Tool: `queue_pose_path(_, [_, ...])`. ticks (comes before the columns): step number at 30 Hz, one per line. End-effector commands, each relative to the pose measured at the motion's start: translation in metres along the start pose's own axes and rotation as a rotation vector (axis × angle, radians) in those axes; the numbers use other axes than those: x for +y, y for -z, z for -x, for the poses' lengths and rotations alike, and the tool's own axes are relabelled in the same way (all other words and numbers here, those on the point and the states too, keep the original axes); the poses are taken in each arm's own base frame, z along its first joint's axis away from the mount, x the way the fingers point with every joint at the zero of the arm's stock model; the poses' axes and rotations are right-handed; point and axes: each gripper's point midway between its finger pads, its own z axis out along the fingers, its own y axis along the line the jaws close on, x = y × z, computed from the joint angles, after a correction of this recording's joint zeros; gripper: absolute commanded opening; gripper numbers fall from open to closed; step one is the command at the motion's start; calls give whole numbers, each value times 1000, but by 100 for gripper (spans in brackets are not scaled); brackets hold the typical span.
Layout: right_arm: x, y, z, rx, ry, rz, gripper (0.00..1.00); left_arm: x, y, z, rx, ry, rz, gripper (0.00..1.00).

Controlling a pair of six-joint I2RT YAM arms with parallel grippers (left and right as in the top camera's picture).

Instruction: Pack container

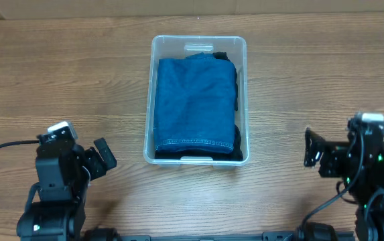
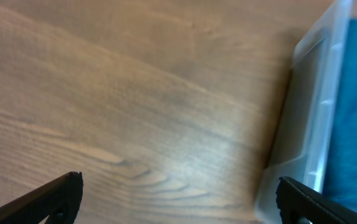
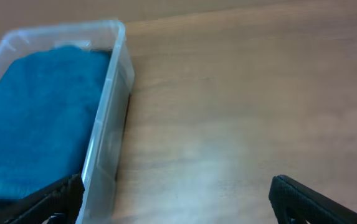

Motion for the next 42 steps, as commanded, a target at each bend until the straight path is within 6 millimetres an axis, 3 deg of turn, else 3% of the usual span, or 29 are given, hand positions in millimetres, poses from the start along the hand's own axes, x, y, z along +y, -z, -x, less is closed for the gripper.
queue_pose_path(1, [-2, 0, -8, 29, -10, -10, 100, 10, -10, -22, 83, 4, 52, 100])
queue_pose_path(17, [-5, 1, -8, 28, -2, -29, 100, 13, -24, -36, 186, -13, 89, 100])
queue_pose_path(22, [4, 0, -9, -106, 69, 10, 100, 13, -26, -37, 197, -14, 93, 100])
queue_pose_path(28, [13, -12, -24, -396, 140, 68, 100, 13, -26, -37, 201, -15, 94, 100])
queue_pose_path(34, [19, -29, -11, -702, 201, 115, 100, 13, -26, -37, 201, -15, 94, 100])
queue_pose_path(38, [13, -52, -19, -804, 211, 101, 100, 13, -26, -37, 201, -15, 94, 100])
queue_pose_path(39, [7, -65, -29, -781, 197, 76, 100, 13, -26, -37, 201, -15, 94, 100])
queue_pose_path(42, [-1, -75, -39, -722, 176, 43, 100, 13, -26, -37, 201, -15, 95, 100])
